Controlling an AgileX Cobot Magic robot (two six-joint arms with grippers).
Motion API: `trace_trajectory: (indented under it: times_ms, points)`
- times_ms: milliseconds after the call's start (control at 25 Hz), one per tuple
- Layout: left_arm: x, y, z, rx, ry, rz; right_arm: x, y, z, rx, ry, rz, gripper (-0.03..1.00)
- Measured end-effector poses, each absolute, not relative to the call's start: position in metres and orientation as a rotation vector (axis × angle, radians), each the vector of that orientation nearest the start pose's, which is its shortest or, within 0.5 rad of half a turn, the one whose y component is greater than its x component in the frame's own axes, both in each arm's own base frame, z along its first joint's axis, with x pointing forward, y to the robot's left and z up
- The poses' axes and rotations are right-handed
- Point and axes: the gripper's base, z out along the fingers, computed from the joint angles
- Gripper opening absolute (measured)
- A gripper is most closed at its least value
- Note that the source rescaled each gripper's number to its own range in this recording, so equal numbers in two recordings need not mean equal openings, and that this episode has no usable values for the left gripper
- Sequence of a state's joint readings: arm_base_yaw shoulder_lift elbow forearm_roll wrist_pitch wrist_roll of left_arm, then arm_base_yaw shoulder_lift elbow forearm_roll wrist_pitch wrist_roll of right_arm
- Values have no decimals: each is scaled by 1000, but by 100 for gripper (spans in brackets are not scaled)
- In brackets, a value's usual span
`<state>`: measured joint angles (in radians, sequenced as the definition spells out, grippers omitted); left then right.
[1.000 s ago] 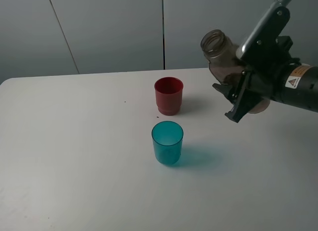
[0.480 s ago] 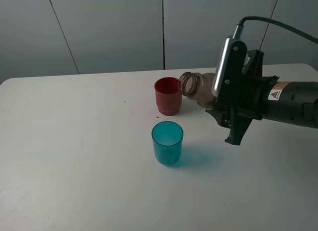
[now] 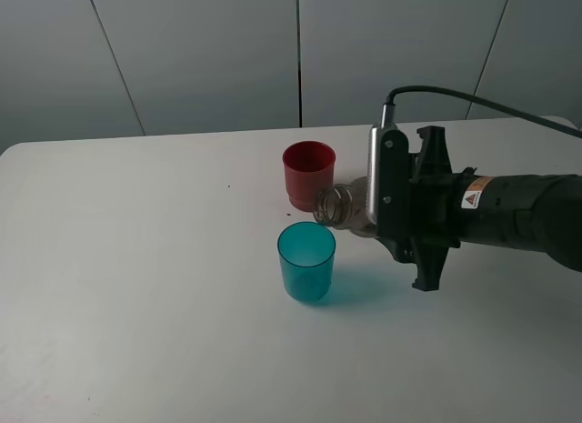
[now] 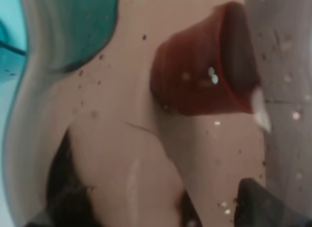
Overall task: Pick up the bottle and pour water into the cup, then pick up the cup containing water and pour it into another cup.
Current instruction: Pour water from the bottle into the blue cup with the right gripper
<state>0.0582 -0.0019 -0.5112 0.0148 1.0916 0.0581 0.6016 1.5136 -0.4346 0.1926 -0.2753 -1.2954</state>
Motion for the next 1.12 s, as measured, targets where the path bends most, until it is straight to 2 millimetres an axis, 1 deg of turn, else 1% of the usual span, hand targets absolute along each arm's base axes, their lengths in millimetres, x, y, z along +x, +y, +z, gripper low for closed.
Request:
trace_trajectory:
  times_ms: [360,640,840,1120]
  points:
    - [-8,1,278,-1,2063,90,218,141,153,-1757,1467,-409,1]
    - [-8,1,278,-1,2063,90,227,135,158,-1743,1404,-596,1]
    - [-8,1,278,-1,2063,90,228,135,158,-1786,1353,-638,1]
    - [-8,1,278,-1,2063,90,228,135,159,-1789,1342,-649,1]
